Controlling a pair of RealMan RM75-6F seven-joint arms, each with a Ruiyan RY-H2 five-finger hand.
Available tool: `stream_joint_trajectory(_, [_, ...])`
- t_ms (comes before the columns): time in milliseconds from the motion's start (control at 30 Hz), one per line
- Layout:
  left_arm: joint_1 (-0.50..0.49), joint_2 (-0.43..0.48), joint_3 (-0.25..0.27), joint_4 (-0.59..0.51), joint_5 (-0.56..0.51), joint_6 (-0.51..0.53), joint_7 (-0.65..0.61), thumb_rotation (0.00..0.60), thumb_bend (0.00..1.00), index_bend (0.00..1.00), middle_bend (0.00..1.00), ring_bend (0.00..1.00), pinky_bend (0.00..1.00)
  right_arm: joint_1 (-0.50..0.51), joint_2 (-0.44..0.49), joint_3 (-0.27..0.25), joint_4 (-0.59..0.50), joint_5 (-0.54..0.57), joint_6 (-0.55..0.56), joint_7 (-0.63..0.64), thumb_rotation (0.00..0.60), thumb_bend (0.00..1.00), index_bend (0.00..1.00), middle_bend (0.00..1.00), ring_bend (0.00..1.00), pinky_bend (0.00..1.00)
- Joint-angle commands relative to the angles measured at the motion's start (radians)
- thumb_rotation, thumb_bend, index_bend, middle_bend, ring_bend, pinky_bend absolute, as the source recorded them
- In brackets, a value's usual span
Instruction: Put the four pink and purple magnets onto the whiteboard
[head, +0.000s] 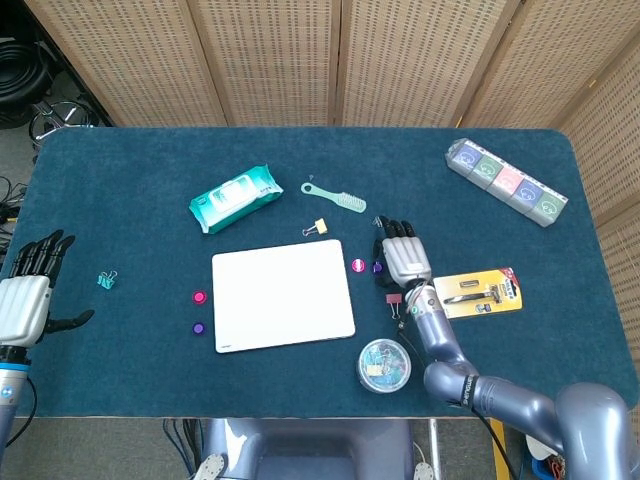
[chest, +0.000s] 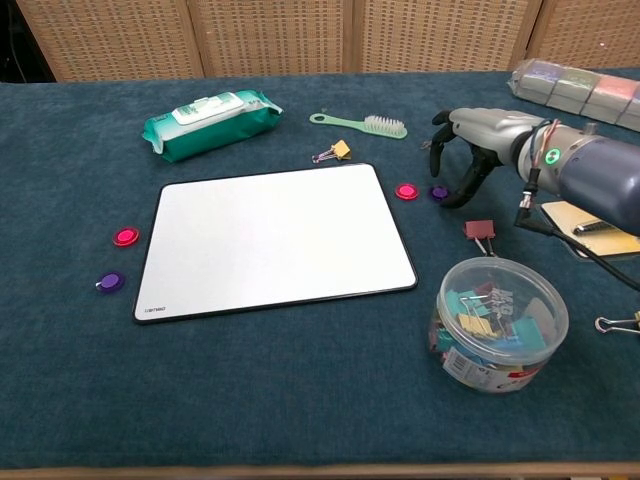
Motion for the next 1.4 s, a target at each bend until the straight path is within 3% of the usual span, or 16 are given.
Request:
stream_joint_trajectory(33, [0.0,0.0,0.0,0.0,0.0,0.0,0.0,0.6,0.0,0.0,0.0,0.0,0.0,0.005,-0.003,0.002,0.009,0.009,-0.005,0.002,0.6,0.23,0.44,0.0,0.0,0.0])
stream_joint_trajectory(733, [-0.004,0.001,-0.004,0.003,-0.016,-0.012,-0.006,0.6,0.0,0.0,0.0,0.0,0.0,0.06,-0.007,-0.009,0.052,0.141,-0.077,-0.049,0.6,0.27,0.43,0.0,0.0,0.0])
stream_joint_trajectory(1067, [-0.006,0.002,-0.005,0.004,-0.021,-0.018,-0.007,0.6,0.0,0.0,0.0,0.0,0.0,0.064,-0.006,-0.017,0.059,0.157,-0.076,-0.04,0.6,0.4,0.58,0.0,0.0,0.0])
stream_joint_trajectory(1400, [-0.007,0.005,-0.003,0.001,-0.02,-0.022,-0.009,0.6,0.0,0.0,0.0,0.0,0.0,0.066,0.017,-0.011,0.012,0.153,-0.056,-0.022,0.6,0.44,0.62,0.0,0.0,0.0])
